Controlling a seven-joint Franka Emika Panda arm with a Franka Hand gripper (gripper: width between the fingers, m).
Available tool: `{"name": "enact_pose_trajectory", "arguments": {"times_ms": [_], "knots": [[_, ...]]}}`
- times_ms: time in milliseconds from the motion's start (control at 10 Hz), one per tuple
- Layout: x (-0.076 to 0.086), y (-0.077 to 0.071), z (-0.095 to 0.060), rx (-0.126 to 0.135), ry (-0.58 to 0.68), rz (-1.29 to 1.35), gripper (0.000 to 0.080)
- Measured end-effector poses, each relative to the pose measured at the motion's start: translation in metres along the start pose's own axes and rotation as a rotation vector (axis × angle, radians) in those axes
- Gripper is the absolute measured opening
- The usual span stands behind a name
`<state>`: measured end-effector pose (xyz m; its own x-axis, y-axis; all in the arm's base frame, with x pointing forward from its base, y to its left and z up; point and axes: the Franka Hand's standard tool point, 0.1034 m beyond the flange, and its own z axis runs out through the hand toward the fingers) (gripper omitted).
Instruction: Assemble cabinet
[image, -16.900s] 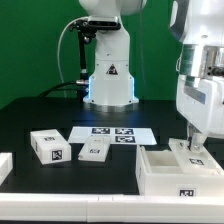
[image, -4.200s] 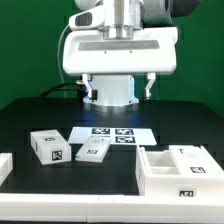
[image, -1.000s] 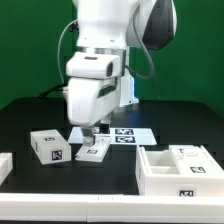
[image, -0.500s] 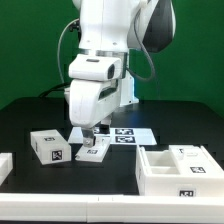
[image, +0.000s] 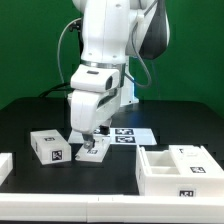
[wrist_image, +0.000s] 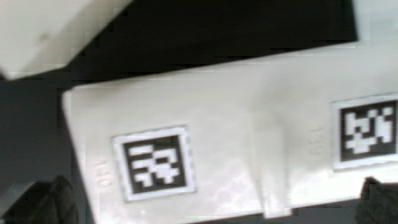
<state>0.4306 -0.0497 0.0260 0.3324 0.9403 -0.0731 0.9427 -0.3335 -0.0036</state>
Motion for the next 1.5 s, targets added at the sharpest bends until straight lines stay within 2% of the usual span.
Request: {"name": "enact_pose_trajectory", "arguments": {"times_ms": [200, 400, 600, 900, 1000, 1100, 1200, 1300, 1400, 1500], "knots": [[-0.001, 0.001, 0.001, -0.002, -0.001, -0.022, 0.0797], [-0.013, -0.004, 0.009, -0.016, -0.004, -0.111, 0.0797], [-0.015, -0.007, 0.016, -0.011, -0.010, -0.112, 0.0797], [-0.018, -0.007, 0.016, -0.011, -0.010, -0.095, 0.0769], [-0.018, -0.007, 0.016, -0.011, -0.010, -0.093, 0.0598], [-0.018, -0.007, 0.016, -0.011, -0.010, -0.089, 0.0598], [-0.018, -0.006, 0.016, -0.011, -0.010, -0.085, 0.0416], [-0.017, -0.006, 0.016, -0.012, -0.010, -0.091, 0.0281], [-0.010, -0.006, 0.013, -0.017, -0.014, -0.153, 0.0281], [0.000, -0.007, 0.009, -0.020, -0.013, -0.188, 0.0090]]}}
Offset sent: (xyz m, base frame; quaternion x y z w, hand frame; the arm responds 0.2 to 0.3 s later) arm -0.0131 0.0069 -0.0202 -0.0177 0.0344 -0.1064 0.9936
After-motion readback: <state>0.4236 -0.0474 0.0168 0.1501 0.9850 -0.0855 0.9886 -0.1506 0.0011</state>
